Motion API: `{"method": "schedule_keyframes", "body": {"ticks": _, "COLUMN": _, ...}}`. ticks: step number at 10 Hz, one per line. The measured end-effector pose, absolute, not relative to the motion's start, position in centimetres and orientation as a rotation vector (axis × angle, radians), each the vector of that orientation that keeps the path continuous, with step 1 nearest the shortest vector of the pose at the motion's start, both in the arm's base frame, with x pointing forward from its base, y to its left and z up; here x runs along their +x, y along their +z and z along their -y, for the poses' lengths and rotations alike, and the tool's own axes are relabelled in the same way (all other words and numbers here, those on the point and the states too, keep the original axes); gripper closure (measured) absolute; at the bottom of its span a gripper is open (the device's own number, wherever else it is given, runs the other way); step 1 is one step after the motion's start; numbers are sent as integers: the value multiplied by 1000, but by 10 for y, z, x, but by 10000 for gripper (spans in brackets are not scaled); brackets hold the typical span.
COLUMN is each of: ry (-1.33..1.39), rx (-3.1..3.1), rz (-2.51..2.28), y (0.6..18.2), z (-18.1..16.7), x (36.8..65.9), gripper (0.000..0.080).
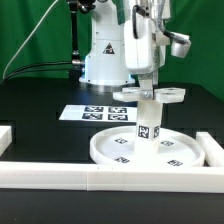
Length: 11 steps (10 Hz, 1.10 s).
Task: Assemble round table
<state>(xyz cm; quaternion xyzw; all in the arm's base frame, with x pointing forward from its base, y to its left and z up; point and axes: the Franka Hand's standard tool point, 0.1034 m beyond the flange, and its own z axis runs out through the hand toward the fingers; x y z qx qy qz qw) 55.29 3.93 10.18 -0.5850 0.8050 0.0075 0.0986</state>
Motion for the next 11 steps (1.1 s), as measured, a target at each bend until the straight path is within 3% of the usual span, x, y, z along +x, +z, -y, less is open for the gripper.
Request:
{"method": "schedule_keyframes", "body": {"ticks": 2, "ry": 22, "rx": -1743, "rz": -2370, "y": 102, "z": -40, "x": 553, "gripper": 348}}
{"method": "schedule_keyframes", "body": {"ticks": 4, "ry": 26, "rx": -1804, "rz": -2306, "y": 113, "z": -42, "x": 554, "gripper": 178}}
{"method": "schedule_keyframes", "body": {"ticks": 5, "ry": 28, "rx": -1818, "rz": -2271, "y": 127, "z": -43, "x": 556, "gripper": 159}}
{"method": "schedule_keyframes", "body": {"ticks": 11, "ry": -33, "rx": -2205, "rz": -1910, "y": 125, "z": -45, "x": 556, "gripper": 151}}
